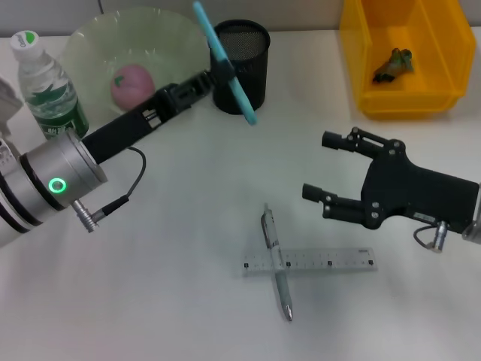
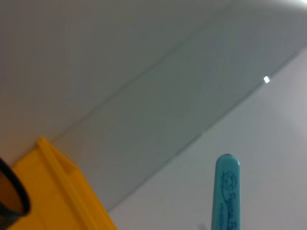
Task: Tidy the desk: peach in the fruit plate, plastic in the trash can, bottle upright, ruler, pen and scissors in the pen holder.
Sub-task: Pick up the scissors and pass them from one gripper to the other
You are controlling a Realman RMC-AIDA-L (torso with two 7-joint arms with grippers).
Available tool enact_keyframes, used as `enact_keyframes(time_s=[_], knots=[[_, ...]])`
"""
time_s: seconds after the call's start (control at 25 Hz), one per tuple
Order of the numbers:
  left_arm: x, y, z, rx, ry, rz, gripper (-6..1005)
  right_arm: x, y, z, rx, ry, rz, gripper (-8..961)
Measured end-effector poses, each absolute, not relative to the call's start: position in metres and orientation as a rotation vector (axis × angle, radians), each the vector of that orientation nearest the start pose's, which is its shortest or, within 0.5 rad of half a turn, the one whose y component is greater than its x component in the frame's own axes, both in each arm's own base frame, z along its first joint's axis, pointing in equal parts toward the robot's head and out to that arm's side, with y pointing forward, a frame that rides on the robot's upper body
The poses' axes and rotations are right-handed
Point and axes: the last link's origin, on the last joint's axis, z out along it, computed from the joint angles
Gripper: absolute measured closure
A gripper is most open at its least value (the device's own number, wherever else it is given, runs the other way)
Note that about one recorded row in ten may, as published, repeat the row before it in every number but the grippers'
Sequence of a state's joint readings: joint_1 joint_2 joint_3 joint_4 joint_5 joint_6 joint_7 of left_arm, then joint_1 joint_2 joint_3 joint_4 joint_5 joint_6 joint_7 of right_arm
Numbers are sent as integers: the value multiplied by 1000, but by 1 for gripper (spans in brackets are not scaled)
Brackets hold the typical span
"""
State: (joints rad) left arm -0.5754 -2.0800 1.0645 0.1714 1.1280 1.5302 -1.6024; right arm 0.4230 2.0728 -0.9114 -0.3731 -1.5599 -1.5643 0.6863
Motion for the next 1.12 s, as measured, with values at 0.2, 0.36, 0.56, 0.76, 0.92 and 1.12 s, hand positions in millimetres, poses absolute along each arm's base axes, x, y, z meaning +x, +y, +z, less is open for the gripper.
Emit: enact_keyframes(time_s=[0.2, 0.36, 0.56, 0.76, 0.92, 1.12], knots=[[-234, 326, -40, -2127, -1486, -1598, 703, 264, 291, -40, -2473, 82, 982, 202], [-237, 325, -40, -2064, -1520, -1629, 700, 256, 295, -46, -2405, 51, 1012, 206], [-239, 325, -41, -2025, -1545, -1640, 697, 247, 297, -57, -2363, -12, 1017, 210], [-239, 329, -44, -1948, -1610, -1661, 693, 234, 303, -67, -2305, -51, 1021, 214], [-241, 331, -45, -1850, -1668, -1701, 690, 225, 310, -71, -2262, -66, 1015, 217], [-244, 330, -47, -1747, -1739, -1743, 687, 214, 319, -79, -2237, -98, 976, 221]])
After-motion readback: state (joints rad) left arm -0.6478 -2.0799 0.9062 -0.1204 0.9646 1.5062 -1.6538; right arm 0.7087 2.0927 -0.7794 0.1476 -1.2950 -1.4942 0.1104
